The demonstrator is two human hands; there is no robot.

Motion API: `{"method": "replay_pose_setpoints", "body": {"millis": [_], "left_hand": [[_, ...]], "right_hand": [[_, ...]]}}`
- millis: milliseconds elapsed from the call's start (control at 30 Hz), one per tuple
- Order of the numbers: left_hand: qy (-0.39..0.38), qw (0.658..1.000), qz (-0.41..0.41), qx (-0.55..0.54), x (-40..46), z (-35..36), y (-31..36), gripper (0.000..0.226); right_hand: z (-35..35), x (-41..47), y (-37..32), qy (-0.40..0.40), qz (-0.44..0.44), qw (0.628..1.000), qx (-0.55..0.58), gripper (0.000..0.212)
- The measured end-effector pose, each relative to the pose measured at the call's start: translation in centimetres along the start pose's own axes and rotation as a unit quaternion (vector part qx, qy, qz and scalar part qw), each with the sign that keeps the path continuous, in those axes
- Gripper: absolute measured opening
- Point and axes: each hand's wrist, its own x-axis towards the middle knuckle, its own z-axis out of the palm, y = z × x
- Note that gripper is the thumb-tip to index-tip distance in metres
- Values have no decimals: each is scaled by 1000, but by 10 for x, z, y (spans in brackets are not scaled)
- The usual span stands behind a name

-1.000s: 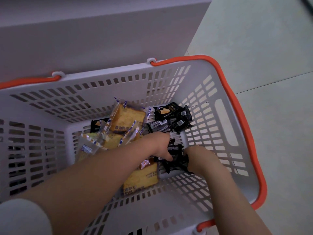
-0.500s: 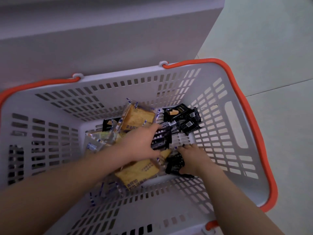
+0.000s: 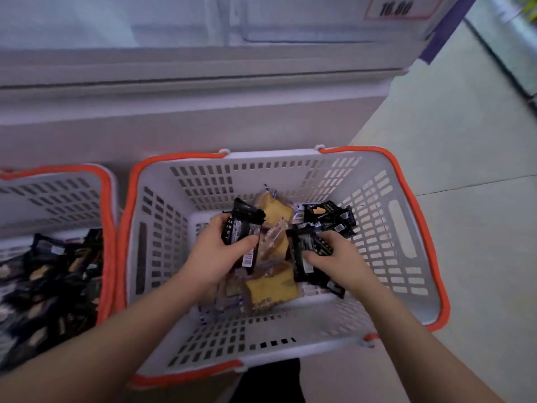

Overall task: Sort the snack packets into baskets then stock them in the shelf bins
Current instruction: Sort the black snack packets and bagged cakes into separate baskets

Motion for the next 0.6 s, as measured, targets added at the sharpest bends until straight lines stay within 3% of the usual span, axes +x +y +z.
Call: {"method": "replay_pose_setpoints", "body": {"millis": [67,167,267,367,500,600], "left_hand": [[21,999,-13,-40,-18,-25,0,51],[71,995,11,-76,-45,-69,-5,52],[127,983,-3,-131,-69,-120,-17,41],[197,964,-64,-168,-88,-157,-41,50],[258,938,-133,-189,-112,-181,-71,55],[292,930,-142,-173,-120,-200,-85,59]], "right_hand": [[3,-12,-34,-22,12,995,98,49],[15,-27,-89,-119,9,967,226,26],[40,-40,-150,-182,-40,962,199,27],[79,-48,-203,-221,-85,963,129,29],[155,-63,-240,-200,-132,971,24,29],[214,-77,-237,-159,-132,978,11,34]]}}
